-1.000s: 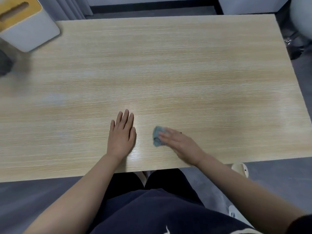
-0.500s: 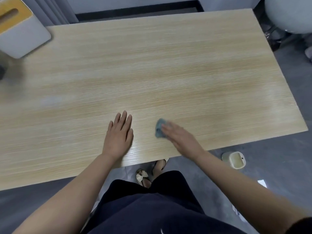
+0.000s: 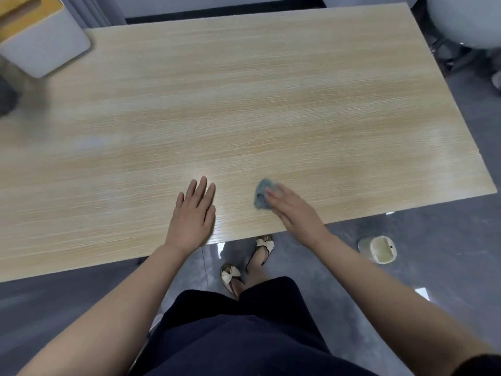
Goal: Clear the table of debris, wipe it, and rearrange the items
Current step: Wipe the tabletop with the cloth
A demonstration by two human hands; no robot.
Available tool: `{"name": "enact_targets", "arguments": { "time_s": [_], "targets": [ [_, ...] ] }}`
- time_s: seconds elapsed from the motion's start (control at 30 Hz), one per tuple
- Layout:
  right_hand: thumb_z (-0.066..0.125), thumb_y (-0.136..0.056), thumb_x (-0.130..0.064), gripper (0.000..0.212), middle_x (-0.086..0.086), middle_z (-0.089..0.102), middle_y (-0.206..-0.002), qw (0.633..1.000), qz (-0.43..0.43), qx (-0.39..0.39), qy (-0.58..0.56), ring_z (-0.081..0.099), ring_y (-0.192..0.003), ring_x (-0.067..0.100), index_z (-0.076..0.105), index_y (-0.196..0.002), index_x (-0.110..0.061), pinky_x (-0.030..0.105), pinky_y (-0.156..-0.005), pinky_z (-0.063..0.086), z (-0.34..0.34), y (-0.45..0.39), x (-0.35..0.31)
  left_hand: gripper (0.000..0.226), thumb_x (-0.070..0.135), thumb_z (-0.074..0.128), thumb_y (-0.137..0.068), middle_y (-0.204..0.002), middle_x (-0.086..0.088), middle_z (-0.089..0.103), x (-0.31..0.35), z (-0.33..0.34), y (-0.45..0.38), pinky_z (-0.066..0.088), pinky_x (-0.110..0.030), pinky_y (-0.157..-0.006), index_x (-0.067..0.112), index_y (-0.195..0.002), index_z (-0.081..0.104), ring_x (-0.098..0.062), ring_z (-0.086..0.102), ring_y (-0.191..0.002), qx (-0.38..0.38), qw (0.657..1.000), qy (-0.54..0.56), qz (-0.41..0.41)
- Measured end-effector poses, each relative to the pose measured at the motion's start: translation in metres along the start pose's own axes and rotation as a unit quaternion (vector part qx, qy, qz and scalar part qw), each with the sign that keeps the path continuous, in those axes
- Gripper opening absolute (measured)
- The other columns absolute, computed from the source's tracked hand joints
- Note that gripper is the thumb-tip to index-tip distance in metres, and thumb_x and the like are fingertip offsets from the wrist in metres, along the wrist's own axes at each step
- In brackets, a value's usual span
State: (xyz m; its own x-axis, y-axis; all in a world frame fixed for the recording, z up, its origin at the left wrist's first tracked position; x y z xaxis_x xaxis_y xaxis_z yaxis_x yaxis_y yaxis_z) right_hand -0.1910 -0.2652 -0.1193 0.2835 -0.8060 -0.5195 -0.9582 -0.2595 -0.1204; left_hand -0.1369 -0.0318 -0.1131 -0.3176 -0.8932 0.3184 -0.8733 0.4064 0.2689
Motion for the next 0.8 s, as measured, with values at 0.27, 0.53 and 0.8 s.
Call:
{"name": "enact_targets", "arguments": {
  "time_s": [0.27,0.53,0.8],
  "targets": [
    [0.063,-0.083,0.001,0.068,-0.005,0.035,-0.147,0.996,-0.036,-0.079,0.022,0.03,-0.137,0.019,0.037,-0.141,-0.023,0.041,-0.108,0.037,-0.014,0.003,0.029,0.064,0.044,0.005,-0.09,-0.158,0.002,-0.002,0.001,0.002,0.009,-0.004,-0.037,-0.115,0.021,-0.15,0.01,-0.016,-0.008,-0.145,-0.015,1.0,-0.008,-0.004],
    [0.06,-0.078,0.013,0.062,0.009,0.05,-0.138,0.999,0.032,0.043,-0.01,0.043,-0.129,0.028,0.047,-0.133,-0.013,0.047,-0.105,0.035,0.007,0.011,-0.027,0.075,0.053,-0.004,-0.083,-0.156,0.007,-0.002,-0.015,0.0,0.016,0.001,-0.034,-0.116,0.024,-0.15,0.01,-0.014,-0.005,-0.145,-0.026,0.998,-0.021,0.044],
    [0.058,-0.09,-0.008,0.059,-0.016,0.024,-0.148,0.997,0.033,-0.069,-0.017,0.016,-0.136,0.002,0.037,-0.142,-0.027,0.032,-0.114,0.028,-0.002,-0.019,-0.001,0.07,0.052,-0.003,-0.084,-0.153,0.011,-0.005,-0.014,0.003,0.024,0.0,-0.037,-0.116,0.026,-0.149,0.009,-0.009,-0.009,-0.142,-0.019,1.0,-0.004,0.025]
  ]
}}
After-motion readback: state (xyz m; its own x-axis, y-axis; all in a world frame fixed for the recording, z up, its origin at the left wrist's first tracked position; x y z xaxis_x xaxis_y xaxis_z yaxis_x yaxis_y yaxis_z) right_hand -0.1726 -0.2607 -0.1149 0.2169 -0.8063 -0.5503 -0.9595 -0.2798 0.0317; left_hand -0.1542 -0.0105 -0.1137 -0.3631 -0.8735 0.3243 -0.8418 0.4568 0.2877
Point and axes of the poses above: each hand's wrist, its own y-axis away from the middle knuckle, its own z-axis out of the palm, x = y × z, the point moved 4 cm from there along -y, towards the middle knuckle
